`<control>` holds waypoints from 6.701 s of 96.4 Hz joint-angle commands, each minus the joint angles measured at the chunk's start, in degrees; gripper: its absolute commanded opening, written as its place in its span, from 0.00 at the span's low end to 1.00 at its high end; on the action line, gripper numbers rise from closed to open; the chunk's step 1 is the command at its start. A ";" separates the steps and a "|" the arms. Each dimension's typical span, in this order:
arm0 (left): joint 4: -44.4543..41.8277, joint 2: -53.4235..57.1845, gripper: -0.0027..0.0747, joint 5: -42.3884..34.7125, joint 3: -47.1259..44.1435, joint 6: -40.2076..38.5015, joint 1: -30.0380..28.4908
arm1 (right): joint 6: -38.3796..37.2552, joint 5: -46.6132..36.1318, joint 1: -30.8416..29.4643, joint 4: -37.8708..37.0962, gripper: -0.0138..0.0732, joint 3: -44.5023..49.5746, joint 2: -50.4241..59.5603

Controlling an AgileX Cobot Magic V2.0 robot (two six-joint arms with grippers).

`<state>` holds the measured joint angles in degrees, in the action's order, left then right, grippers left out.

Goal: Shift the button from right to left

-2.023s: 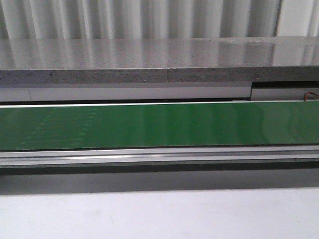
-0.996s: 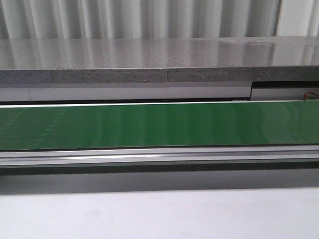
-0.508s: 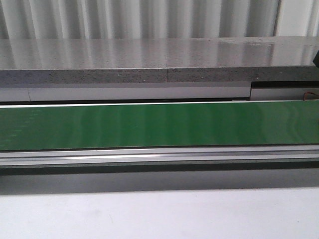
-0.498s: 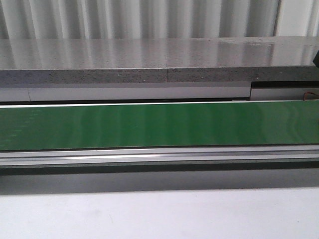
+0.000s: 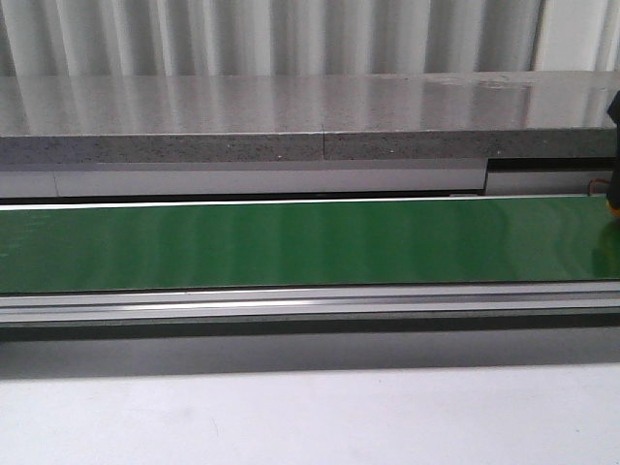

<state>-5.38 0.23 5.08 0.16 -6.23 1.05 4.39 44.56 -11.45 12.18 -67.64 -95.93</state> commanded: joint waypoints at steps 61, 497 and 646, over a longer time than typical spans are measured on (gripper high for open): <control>0.44 2.03 0.01 -4.71 -1.44 -0.60 0.20 | 6.07 -7.06 9.39 -0.27 0.92 4.33 32.75; 13.74 -62.60 0.86 32.75 54.53 -3.66 18.46 | 6.07 -15.25 9.39 -1.66 0.08 35.76 65.22; -11.24 -97.63 0.63 32.84 69.04 -28.36 35.84 | 6.07 -15.25 9.39 -1.66 0.08 35.76 65.12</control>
<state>-16.48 -99.73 38.65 67.44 -33.68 36.92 9.94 33.56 -2.06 10.56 -30.35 -30.64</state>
